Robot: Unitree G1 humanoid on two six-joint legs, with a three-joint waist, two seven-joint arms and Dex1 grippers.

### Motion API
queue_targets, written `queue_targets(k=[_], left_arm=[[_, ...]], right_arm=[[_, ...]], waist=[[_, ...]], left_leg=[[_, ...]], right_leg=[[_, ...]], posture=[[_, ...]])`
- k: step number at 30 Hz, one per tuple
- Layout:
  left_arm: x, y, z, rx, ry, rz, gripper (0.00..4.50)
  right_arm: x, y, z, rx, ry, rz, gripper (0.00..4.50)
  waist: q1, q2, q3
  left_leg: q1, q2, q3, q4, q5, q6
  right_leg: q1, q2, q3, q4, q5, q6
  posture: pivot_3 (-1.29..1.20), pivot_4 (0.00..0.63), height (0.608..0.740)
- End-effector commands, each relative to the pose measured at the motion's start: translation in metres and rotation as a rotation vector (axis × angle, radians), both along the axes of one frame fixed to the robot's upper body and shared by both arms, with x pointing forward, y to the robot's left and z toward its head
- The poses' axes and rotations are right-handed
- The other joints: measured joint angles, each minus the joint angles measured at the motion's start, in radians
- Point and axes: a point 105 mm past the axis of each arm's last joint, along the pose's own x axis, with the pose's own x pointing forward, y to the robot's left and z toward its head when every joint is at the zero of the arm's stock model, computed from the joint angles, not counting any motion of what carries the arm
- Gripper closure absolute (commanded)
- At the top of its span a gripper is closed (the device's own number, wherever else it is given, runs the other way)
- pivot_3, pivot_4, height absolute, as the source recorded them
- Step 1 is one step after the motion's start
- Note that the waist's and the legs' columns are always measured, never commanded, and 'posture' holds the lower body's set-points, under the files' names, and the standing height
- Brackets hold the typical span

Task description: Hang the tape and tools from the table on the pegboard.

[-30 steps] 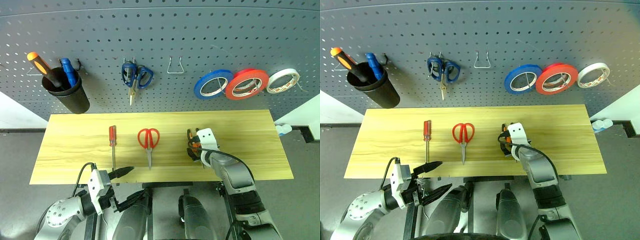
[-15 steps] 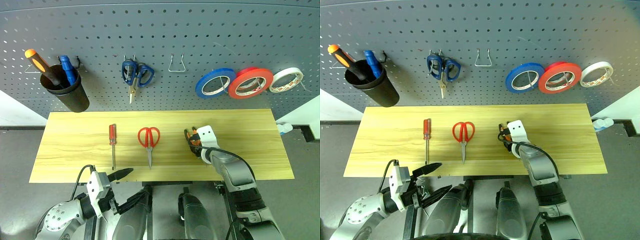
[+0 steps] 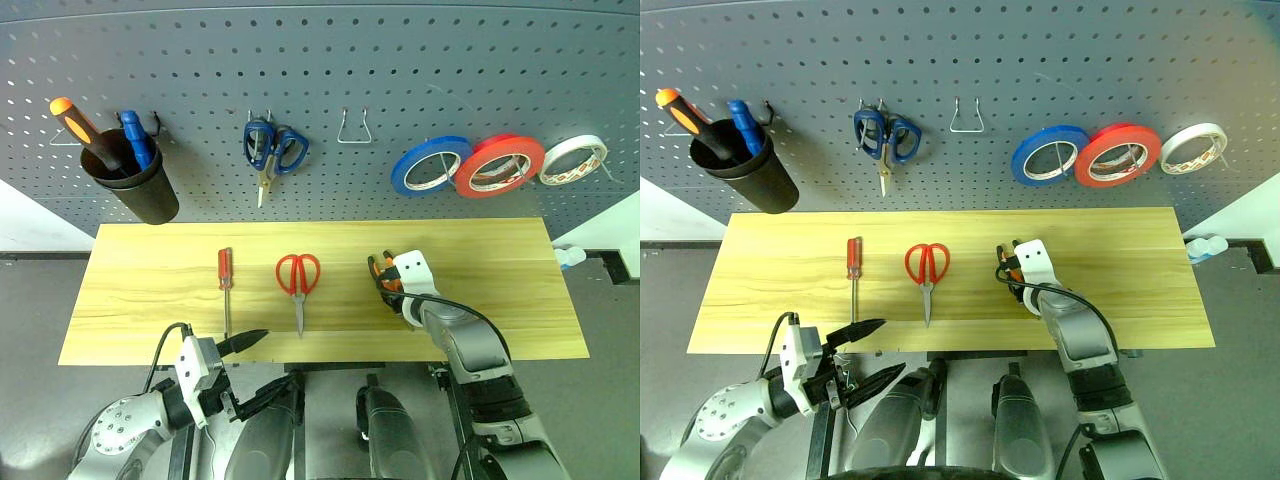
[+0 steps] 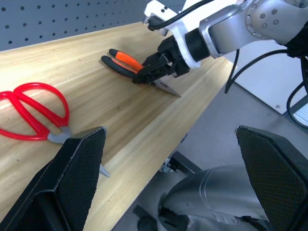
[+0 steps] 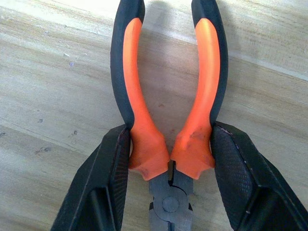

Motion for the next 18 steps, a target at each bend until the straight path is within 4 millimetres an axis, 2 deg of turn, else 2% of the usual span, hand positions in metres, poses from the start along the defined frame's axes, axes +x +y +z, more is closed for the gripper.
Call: queue_targets(k=[1,12,18], left_arm=[[0.001,-0.002,0.001,-0.01,-0.01,-0.012,0.0],[0.02,-0.006,-0.001,-0.018,-0.037,-0.044,0.0],[0.026,-0.008,-0.001,-0.023,-0.044,-0.065,0.0]], right_arm=[[-0.005,0.003,0.02,0.025,-0.064,0.04,2.36],[-0.043,0.021,0.075,0.114,-0.177,0.211,2.36],[-0.056,0.034,0.1,0.201,-0.241,0.315,2.36]], waist=[[0.0,0.0,0.0],[-0.001,0.0,0.0],[-0.002,0.0,0.0]], left_leg=[[-0.001,0.0,0.0,0.0,0.001,-0.002],[-0.003,0.0,0.0,0.0,0.003,-0.005],[-0.003,0.0,0.0,0.001,0.003,-0.005]], right_leg=[[-0.001,0.0,0.0,0.0,0.0,0.0],[-0.003,0.0,-0.001,0.0,0.0,0.0],[-0.003,0.0,-0.002,0.001,0.0,0.0]], posture=[[0.09,0.341,0.74],[0.06,0.304,0.74],[0.05,0.292,0.74]])
